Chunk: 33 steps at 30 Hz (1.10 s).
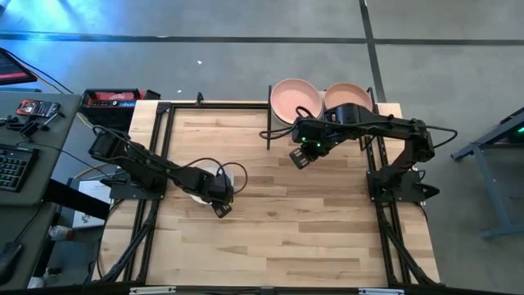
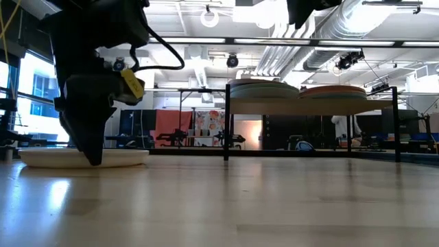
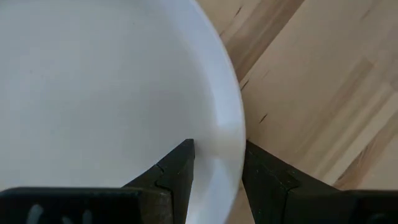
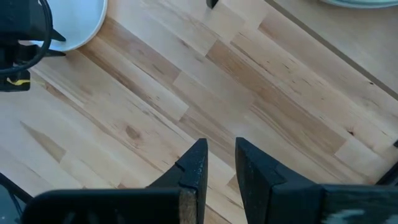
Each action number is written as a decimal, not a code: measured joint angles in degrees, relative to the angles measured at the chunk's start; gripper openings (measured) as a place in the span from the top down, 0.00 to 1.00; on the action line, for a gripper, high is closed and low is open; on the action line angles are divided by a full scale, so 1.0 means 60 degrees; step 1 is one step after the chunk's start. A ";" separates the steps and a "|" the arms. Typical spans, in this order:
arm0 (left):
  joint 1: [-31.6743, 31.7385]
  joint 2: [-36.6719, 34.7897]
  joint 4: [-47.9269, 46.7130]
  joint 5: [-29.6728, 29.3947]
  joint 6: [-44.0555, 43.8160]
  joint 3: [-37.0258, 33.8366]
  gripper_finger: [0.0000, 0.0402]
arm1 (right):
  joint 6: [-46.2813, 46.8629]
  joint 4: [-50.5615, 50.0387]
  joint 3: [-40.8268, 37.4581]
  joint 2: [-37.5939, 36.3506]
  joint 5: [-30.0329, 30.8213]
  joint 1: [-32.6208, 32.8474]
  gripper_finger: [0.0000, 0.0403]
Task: Place and stack plates onto a shelf
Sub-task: Stack the white plate on top of the brown plate on the shelf
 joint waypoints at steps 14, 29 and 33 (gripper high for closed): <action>-0.0020 0.0060 0.0072 0.0525 0.1519 0.0019 0.98 | 0.0029 0.0118 0.0000 0.0000 -0.0004 0.0000 0.85; -0.1146 0.0108 -0.3643 -0.0472 0.5589 0.3358 1.00 | 0.0521 0.0810 0.0000 0.0000 -0.0044 0.0000 0.85; -0.1485 0.0104 -0.4395 -0.1722 0.7086 0.4319 1.00 | 0.0716 0.0875 0.0000 0.0000 -0.0044 0.0000 0.85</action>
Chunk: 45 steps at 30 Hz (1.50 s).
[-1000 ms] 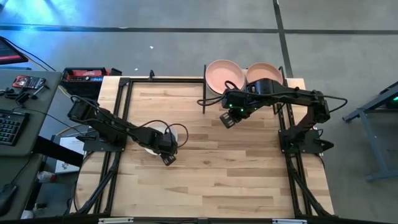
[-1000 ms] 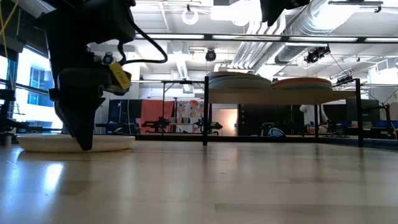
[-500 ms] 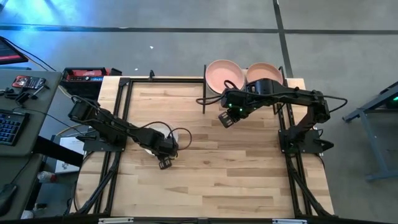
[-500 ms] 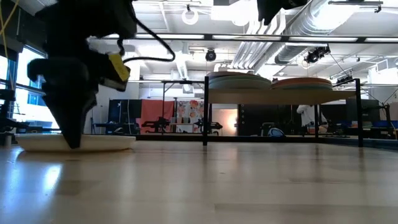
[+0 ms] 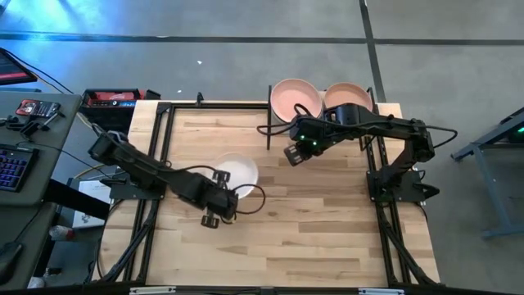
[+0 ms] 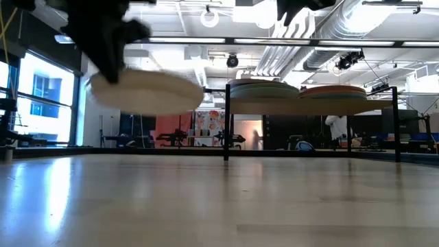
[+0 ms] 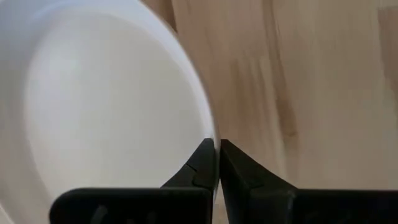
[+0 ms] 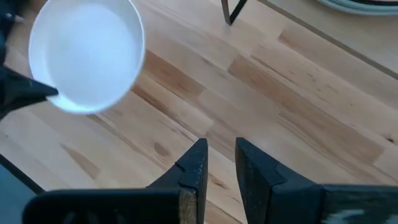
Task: Place and stack plates onto a shelf
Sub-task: Stack the white plate on top of the brown plate on the shelf
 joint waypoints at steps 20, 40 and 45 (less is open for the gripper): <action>-0.0106 0.0000 0.0156 -0.2420 0.5831 0.1745 1.00 | -0.0042 0.1274 -0.0029 0.0101 0.0390 0.0000 0.85; 0.0090 0.0004 0.0218 -0.2593 0.6184 0.1752 1.00 | -0.0475 0.1797 -0.0036 0.0639 0.0286 0.0317 0.85; 0.0090 0.0007 0.0532 -0.2613 0.6239 0.1752 1.00 | -0.0475 0.1655 -0.0036 0.0953 0.0284 0.0317 0.85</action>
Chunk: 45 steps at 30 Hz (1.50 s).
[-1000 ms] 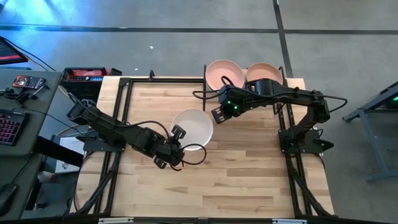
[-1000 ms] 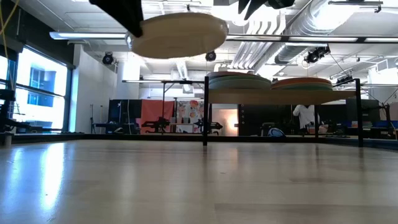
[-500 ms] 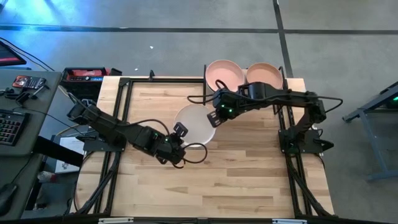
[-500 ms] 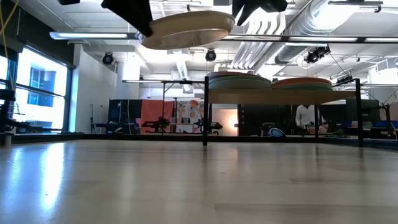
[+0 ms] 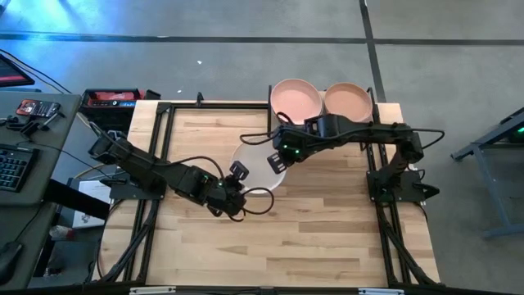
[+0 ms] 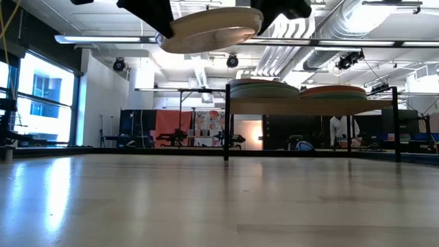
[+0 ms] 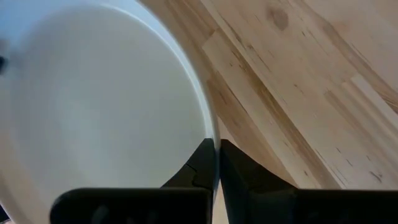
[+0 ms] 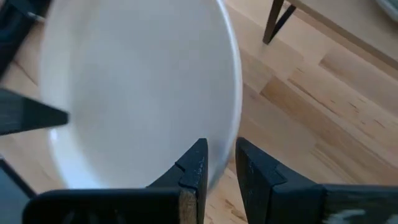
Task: Place and stack plates onto a shelf
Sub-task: Stack the white plate on top of the brown plate on the shelf
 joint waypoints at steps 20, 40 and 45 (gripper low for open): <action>-0.0007 0.0007 0.0091 0.0133 0.0023 0.0000 0.94 | -0.0299 -0.0030 0.0000 0.0300 -0.0276 -0.0011 0.99; 0.0008 0.0007 0.0084 0.0832 -0.3220 0.0000 0.74 | 0.0004 -0.1354 0.0000 0.0300 -0.0397 -0.0073 1.00; -0.0018 0.0007 0.0082 0.0854 -0.3780 0.0000 0.74 | -0.0387 -0.2716 0.0000 0.0300 -0.0291 -0.0290 1.00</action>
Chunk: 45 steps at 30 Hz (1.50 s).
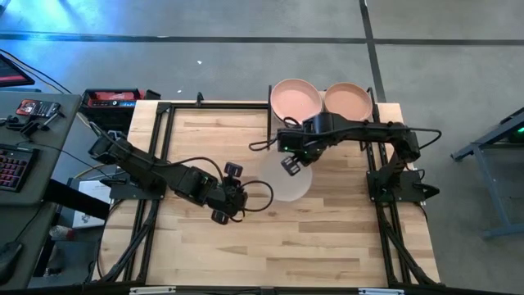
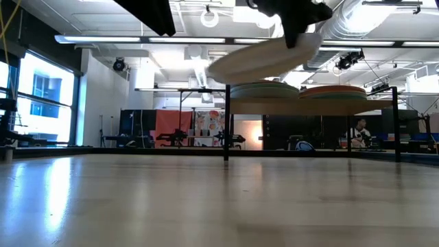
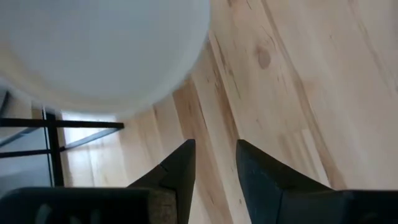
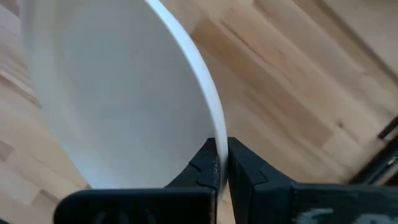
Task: Place and stack plates onto a shelf
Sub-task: Stack the white plate on top of the brown plate on the shelf
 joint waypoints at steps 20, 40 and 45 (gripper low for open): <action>0.0969 0.0000 -0.0058 -0.0073 -0.0204 0.0000 0.74 | -0.3457 -0.0009 0.0000 -0.1697 0.0291 -0.2857 1.00; 0.4179 0.0000 -0.0082 -0.0073 0.0561 0.0000 0.74 | -0.5662 -0.0006 0.0000 -0.2932 0.0105 -0.7313 1.00; 0.4793 0.0000 -0.0082 -0.0068 0.0565 0.0000 0.74 | -0.5968 -0.0006 0.0000 -0.3228 0.0094 -0.8091 1.00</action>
